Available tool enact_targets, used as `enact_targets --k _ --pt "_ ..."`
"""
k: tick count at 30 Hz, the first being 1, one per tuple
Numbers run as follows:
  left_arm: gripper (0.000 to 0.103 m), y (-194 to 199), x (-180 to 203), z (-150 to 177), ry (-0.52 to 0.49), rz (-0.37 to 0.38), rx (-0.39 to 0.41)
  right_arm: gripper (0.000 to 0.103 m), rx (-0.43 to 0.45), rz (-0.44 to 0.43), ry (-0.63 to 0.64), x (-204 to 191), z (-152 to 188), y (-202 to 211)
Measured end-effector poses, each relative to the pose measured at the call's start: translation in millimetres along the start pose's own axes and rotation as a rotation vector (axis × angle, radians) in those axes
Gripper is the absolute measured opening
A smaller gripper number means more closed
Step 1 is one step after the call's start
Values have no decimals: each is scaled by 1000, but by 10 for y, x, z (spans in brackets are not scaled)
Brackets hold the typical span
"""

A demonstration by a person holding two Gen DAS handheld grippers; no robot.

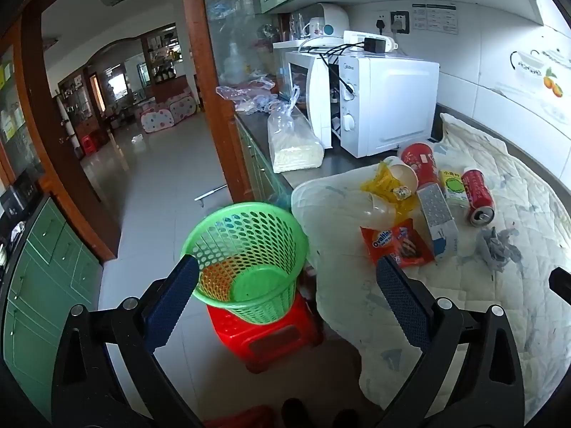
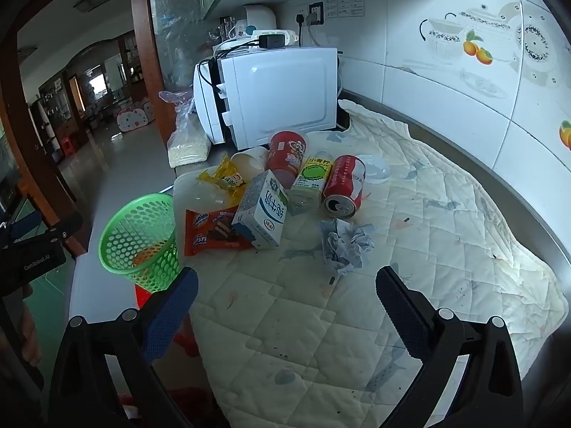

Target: Collect trash

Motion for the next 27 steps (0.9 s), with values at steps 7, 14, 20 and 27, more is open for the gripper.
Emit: enact_targets --k 7,14,20,27 --pt "98 2 0 21 -5 -2 3 97 6 1 0 -3 -1 -4" --pt "98 5 6 27 0 -7 6 97 10 -1 3 -7 4 -4" --pt "98 31 -12 15 0 -6 7 97 9 0 2 -36 -17 -10" --pt "98 19 -41 -7 1 -4 3 97 8 0 0 -11 6 -10"
Point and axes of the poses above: each gripper's, at about its wrist camera, not at the fingertips, and y roughly against the way its jaws point, x to its right, z to its underside, the point moved 9 cm from there along -y, roughly the way its jaws point, and after that the axes turned 7 degrees about -x, right-handed, at the moved point
